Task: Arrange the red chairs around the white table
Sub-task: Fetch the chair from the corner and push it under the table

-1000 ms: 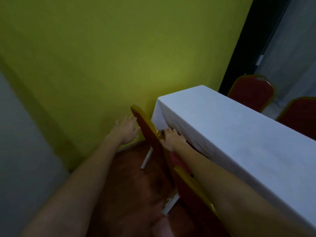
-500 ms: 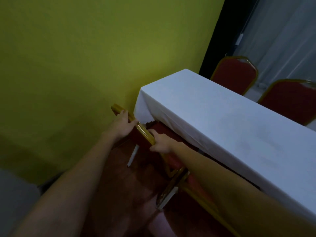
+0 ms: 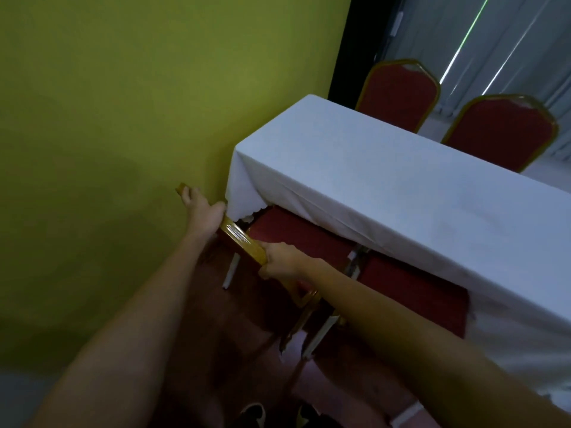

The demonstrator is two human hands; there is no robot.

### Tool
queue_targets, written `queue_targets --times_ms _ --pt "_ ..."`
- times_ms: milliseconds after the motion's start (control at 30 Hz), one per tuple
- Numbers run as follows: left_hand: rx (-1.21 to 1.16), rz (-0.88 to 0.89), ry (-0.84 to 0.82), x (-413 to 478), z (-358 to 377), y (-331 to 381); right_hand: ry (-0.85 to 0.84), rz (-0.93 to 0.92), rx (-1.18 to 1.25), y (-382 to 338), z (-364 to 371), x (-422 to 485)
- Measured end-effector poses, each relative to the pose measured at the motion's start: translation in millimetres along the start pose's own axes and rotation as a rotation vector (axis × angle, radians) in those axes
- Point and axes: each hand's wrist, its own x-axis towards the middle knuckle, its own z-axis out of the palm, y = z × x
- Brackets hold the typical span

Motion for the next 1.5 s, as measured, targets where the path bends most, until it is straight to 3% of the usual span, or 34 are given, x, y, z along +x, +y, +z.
queue_targets --times_ms 133,300,433,667,800,900,1033,1167,1333,1400,1500 --pt "-0.069 0.075 0.049 -18.6 11.5 0.4 -0.034 0.058 0.013 10.8 -3.4 -9.1" --pt "-0.094 0.091 -0.128 -50.9 47.4 6.7 -0.054 0.178 0.084 55.2 -23.4 -42.7" --pt "-0.059 0.095 -0.159 -48.7 51.2 10.2 -0.080 0.240 0.074 51.8 -30.4 -41.9" --pt "0.033 0.111 -0.150 -19.4 32.3 -0.8 0.009 0.173 0.140 29.9 -17.3 -24.0" --pt "0.126 0.088 -0.157 -27.1 39.6 0.9 0.076 0.200 0.072 46.5 -7.0 -49.3" --pt "0.336 0.106 -0.089 -46.3 46.8 5.0 0.057 0.280 -0.071 66.4 -5.6 -75.3" --pt "0.479 0.185 -0.038 -102.4 79.6 15.0 0.188 0.367 -0.088 97.2 -8.6 -142.0" --pt "0.534 0.270 -0.234 -175.6 130.4 30.1 0.254 0.407 -0.055 131.9 -0.4 -225.2" --pt "0.540 0.496 -0.799 -263.2 197.3 38.8 0.409 0.495 0.049 182.2 25.0 -310.5" --pt "0.612 0.617 -0.861 -286.7 209.4 35.3 0.529 0.486 0.041 193.5 38.5 -339.7" --pt "0.611 0.676 -0.773 -294.0 211.3 25.1 0.626 0.439 -0.145 213.7 67.3 -377.5"
